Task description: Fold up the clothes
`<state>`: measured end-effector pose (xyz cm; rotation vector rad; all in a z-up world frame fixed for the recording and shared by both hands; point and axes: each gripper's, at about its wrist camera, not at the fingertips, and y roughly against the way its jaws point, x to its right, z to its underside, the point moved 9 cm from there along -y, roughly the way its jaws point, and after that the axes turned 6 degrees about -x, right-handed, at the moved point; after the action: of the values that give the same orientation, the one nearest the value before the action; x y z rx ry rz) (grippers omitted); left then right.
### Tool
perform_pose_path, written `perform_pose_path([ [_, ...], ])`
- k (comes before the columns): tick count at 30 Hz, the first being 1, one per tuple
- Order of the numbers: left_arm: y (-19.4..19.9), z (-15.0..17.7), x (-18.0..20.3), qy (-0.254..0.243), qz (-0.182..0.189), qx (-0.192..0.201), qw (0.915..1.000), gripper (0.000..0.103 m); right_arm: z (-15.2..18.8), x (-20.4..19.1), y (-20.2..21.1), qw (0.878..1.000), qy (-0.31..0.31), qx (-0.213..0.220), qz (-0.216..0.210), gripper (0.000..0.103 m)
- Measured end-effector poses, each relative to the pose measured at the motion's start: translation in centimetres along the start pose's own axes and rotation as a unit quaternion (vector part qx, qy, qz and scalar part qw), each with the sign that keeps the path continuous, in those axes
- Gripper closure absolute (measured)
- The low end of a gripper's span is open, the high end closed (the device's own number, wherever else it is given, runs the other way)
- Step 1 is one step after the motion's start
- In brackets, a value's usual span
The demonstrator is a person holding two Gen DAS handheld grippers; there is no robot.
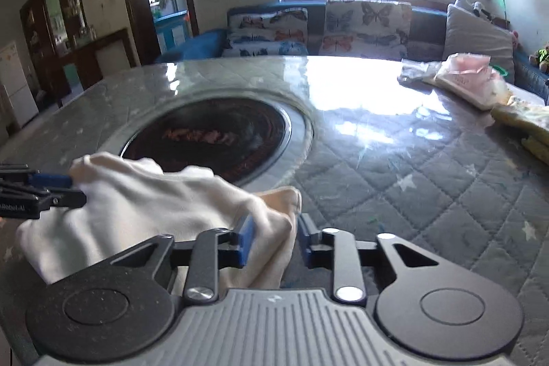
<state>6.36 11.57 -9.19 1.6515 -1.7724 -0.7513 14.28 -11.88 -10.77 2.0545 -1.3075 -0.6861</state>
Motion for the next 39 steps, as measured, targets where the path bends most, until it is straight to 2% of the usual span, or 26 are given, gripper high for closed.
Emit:
perform_pose_path([
  [4,1.1,-0.3,1.4,-0.017,-0.004,0.008,0.9998,0.044,-0.1,-0.1,-0.1,1.000,0.005,-0.001,-0.007,0.096],
  [6,2.3,-0.6,3.2,-0.036,0.015,0.025,0.9989,0.044,-0.4,0.1,0.1,1.000,0.004,0.001,-0.015,0.098],
  [8,3.4,-0.8,5.9,-0.066,0.051,0.039,0.9958,0.044,-0.7,0.3,0.3,1.000,0.003,0.002,-0.023,0.099],
  [10,3.8,-0.8,8.9,-0.097,0.096,0.045,0.9896,0.044,-1.0,0.4,0.5,1.000,0.002,0.002,-0.031,0.099],
  [14,3.3,-0.2,14.8,-0.159,0.173,0.038,0.9712,0.044,-1.8,-0.2,1.2,0.999,0.025,0.012,-0.032,0.099],
  [19,1.7,1.6,19.3,-0.215,0.217,0.014,0.9520,0.044,-2.8,-1.2,2.2,0.998,0.052,0.029,-0.037,0.099],
  [24,0.8,3.3,20.8,-0.233,0.232,-0.005,0.9444,0.044,-3.8,-1.5,2.8,0.996,0.073,0.052,-0.023,0.100],
  [26,0.7,3.8,21.0,-0.237,0.230,-0.002,0.9440,0.042,-3.8,-1.0,2.0,0.996,0.069,0.046,-0.015,0.100],
  [28,0.9,4.0,21.1,-0.230,0.233,-0.003,0.9448,0.042,-3.0,-0.7,0.6,0.997,0.071,0.022,-0.008,0.099],
  [32,2.0,3.1,19.3,-0.205,0.231,0.010,0.9510,0.041,-2.2,0.0,-0.2,0.998,0.070,0.007,0.004,0.098],
  [36,2.9,1.9,15.8,-0.164,0.201,0.030,0.9651,0.037,-3.3,-0.2,1.2,0.997,0.071,0.030,0.005,0.095],
  [39,3.1,0.8,12.5,-0.124,0.159,0.040,0.9787,0.033,-3.6,-1.4,1.6,0.996,0.076,0.036,-0.014,0.091],
])
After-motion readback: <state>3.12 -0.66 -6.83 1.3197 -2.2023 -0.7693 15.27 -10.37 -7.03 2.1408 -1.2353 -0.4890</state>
